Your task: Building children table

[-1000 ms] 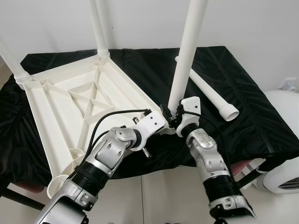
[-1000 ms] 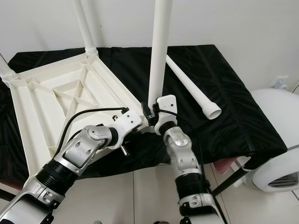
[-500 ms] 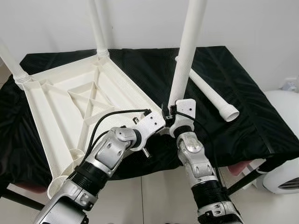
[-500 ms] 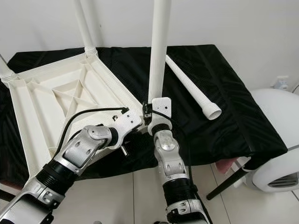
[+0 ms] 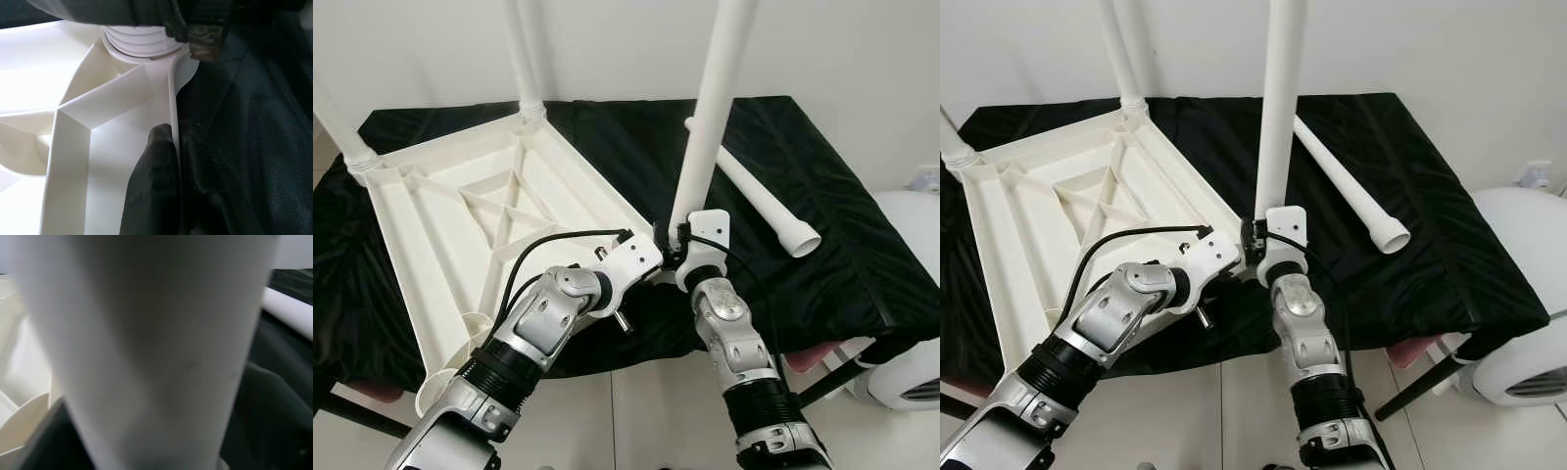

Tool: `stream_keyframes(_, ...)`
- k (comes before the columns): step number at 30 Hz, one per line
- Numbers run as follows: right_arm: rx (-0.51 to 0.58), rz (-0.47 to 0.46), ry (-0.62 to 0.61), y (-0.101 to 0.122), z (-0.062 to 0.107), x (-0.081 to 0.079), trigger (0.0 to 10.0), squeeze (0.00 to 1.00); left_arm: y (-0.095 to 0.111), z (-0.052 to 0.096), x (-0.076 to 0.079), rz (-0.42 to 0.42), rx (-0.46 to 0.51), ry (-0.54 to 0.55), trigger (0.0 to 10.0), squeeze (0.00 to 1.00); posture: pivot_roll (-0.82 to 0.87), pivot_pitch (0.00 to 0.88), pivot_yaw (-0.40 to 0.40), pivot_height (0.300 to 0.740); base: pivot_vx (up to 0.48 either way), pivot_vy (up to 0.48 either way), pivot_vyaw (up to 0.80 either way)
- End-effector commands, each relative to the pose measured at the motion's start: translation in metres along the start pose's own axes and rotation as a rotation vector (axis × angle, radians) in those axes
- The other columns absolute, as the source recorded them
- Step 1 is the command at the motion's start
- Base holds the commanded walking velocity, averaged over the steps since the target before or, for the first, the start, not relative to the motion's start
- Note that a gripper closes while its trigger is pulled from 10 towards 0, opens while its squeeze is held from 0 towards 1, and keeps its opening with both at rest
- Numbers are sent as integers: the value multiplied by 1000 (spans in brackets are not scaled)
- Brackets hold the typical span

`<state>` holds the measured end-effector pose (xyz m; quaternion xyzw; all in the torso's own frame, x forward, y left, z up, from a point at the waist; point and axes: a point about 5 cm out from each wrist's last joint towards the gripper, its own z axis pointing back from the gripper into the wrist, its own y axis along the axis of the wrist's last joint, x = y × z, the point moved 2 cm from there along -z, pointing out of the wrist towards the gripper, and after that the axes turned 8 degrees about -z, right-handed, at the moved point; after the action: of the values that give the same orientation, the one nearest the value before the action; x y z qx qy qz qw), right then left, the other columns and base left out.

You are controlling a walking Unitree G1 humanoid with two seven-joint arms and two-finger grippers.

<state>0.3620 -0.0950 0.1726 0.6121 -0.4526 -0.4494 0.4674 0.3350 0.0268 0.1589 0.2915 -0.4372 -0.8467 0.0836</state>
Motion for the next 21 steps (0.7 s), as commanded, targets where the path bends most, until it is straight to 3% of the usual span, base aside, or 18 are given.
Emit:
stream_keyframes(1, -14, -19, -1, -4, 1, 3, 10000, 1000, -4, -2, 4, -16, -26, -10, 10000, 0, -87, 101, 30, 740, 0, 0, 0)
stream_keyframes(11, 1, -26, 34, 4, 1, 20, 10000, 1000, -5, -1, 4, -17, -27, -11, 10000, 0, -88, 96, 36, 740, 0, 0, 0)
stream_keyframes(14, -17, 9, 162, 4, 4, 22, 10000, 1000, -6, -1, 1, -20, -30, -7, 10000, 0, -90, 97, 43, 740, 0, 0, 0)
stream_keyframes(16, -11, 6, 208, 6, 6, 23, 10000, 941, -6, 0, -2, -18, -31, -3, 10000, 0, -90, 97, 42, 740, 0, 0, 0)
stream_keyframes(17, -11, -11, 251, 8, 7, 25, 10000, 0, -6, 1, -3, -18, -31, 2, 10000, 0, -90, 97, 42, 740, 0, 0, 0)
stream_keyframes(21, -35, 9, 356, 12, 10, 29, 10000, 0, -6, 2, -7, -17, -32, 12, 10000, 0, -91, 96, 44, 740, 0, 0, 0)
